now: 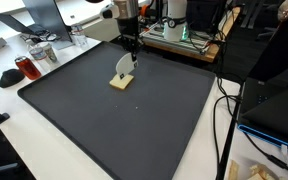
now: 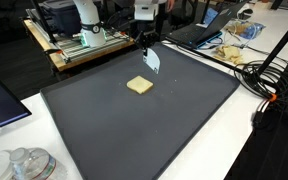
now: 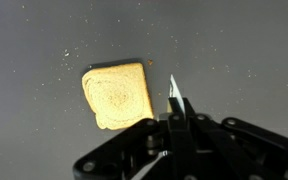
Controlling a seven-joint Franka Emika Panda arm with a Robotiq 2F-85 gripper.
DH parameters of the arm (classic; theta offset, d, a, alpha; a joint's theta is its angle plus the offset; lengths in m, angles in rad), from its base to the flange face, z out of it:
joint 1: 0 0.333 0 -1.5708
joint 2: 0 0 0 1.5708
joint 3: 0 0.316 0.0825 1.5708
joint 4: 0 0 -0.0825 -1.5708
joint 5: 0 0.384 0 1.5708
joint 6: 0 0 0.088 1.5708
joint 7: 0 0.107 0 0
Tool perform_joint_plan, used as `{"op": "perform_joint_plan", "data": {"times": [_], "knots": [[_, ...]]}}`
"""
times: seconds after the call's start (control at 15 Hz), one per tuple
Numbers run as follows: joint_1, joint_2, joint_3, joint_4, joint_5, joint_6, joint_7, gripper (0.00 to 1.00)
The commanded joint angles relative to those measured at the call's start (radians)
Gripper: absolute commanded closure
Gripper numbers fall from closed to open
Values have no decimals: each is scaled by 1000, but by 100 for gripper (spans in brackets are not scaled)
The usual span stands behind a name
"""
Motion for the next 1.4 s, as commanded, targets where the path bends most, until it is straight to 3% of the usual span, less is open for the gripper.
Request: {"op": "perform_joint_plan", "data": {"times": [0.0,0.27,0.6,0.67,0.8,1.33], "knots": [[-42,-31,65,3,-48,-31,33,99],[-77,-39,115,5,-74,-48,41,99],[-193,-18,201,65,-117,-52,21,99],[-182,3,162,64,-73,-37,-21,99],[-198,21,154,69,-71,-29,-44,99],[-210,55,174,56,-70,-60,-192,99]]}}
